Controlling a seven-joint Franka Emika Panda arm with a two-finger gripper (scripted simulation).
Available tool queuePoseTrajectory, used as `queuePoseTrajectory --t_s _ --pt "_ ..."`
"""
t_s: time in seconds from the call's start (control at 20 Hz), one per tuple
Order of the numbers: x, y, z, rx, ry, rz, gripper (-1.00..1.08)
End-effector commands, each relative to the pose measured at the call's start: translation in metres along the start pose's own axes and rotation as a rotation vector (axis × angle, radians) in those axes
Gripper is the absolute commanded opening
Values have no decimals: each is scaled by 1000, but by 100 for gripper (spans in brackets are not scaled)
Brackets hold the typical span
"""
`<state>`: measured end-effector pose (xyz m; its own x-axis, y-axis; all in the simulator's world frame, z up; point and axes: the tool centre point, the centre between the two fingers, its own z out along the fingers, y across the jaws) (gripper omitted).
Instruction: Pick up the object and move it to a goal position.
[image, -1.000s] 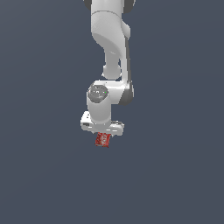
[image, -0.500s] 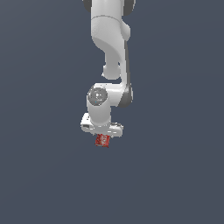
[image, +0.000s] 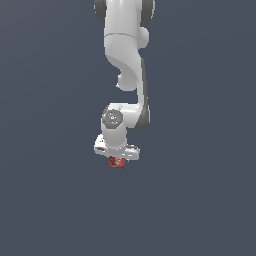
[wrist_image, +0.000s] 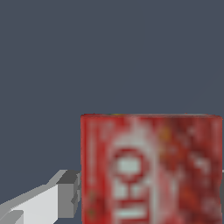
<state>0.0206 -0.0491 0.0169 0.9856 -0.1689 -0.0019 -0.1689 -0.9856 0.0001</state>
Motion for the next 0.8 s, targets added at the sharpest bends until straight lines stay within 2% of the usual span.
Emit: queuePoseTrajectory --t_s 0.0,0.05,0.75 --pt "1 0 2 0 2 0 100" --pt "1 0 2 0 2 0 -100" --pt "3 2 -3 0 2 1 -100"
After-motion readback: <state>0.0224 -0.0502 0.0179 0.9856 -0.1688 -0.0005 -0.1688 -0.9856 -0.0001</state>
